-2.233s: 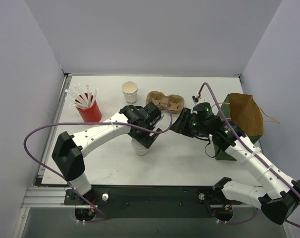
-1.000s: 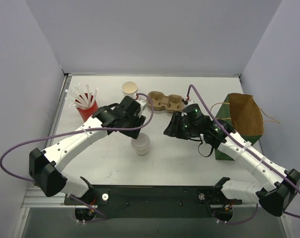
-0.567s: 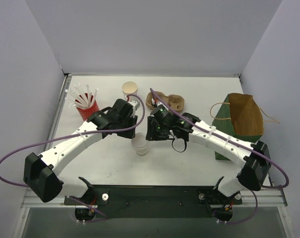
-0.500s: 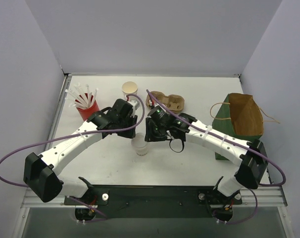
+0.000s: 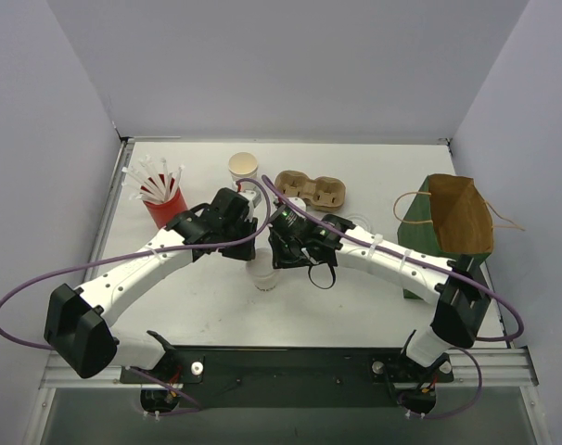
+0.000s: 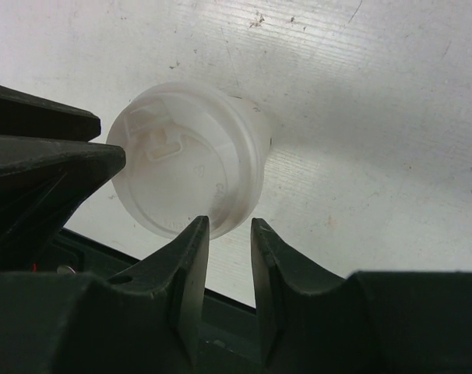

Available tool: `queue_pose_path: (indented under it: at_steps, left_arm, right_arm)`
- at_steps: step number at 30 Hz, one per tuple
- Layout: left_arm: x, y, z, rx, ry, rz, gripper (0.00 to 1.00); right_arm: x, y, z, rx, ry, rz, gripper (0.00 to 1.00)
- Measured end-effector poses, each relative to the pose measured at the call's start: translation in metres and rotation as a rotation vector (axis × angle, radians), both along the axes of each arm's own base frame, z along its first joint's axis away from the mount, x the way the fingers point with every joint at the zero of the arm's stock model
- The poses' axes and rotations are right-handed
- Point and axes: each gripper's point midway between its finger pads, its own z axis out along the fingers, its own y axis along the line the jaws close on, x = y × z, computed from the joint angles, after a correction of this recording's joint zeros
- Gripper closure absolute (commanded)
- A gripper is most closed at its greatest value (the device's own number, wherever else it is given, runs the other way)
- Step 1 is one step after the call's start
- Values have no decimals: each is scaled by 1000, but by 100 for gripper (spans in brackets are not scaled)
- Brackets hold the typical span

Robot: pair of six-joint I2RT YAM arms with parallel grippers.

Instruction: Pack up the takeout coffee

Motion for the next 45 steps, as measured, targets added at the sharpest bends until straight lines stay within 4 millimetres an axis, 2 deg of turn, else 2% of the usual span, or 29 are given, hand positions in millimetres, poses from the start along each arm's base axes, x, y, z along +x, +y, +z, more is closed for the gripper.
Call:
queue_pose_path:
  at_steps: [26,34,39,45]
  left_arm:
    - [-1,-1,-4,-7,10,6,66]
    - [-1,-1,-4,-6,10,6,66]
    - [-2,0,-6,-3,14,5,66]
    - [-4,2,-11,5,23,5,66]
  right_arm:
    - [2,2,-2,-16,-20,-10,76]
    - [3,4,-3,-2,-18,-24,86]
    - [0,0,-16,-11,-4,-36,88]
    - [1,3,-17,13,-10,-49,88]
